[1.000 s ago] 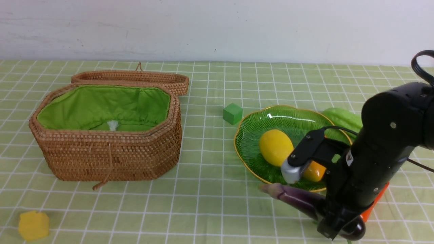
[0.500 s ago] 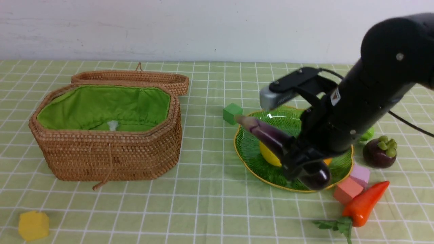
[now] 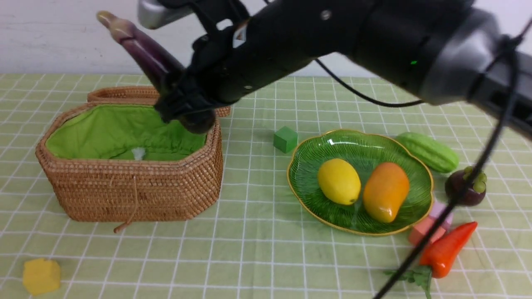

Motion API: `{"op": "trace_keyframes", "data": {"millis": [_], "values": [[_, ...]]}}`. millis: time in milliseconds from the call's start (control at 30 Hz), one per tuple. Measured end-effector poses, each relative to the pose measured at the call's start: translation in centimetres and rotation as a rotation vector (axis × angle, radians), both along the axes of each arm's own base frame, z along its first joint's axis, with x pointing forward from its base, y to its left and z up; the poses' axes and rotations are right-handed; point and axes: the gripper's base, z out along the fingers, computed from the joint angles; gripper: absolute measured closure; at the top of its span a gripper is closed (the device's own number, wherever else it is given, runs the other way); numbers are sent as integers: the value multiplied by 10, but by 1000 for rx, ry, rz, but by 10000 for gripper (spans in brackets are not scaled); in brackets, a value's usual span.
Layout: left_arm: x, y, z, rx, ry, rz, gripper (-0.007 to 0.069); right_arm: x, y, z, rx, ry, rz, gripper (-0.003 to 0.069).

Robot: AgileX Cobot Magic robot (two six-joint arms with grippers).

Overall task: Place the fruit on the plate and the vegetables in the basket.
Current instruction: Grab an eggplant with your right arm and place it in the basket on the left.

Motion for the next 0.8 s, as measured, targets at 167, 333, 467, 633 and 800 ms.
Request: {"op": "trace_keyframes", "data": {"millis": [167, 333, 467, 633, 800], "values": [[0, 1, -1, 1, 12, 9, 620, 35, 30, -30, 68, -117, -25, 228], [0, 0, -2, -9, 23, 3, 620, 50, 42, -55, 76, -155, -40, 216], [-1, -1, -2, -19, 34, -6, 620, 52, 43, -59, 65, -178, -43, 56], [-1, -2, -3, -31, 44, -16, 618, 49, 39, -52, 33, -184, -30, -14], [-2, -4, -4, -47, 62, -36, 617, 25, 20, -18, -61, -99, 24, 74]]}}
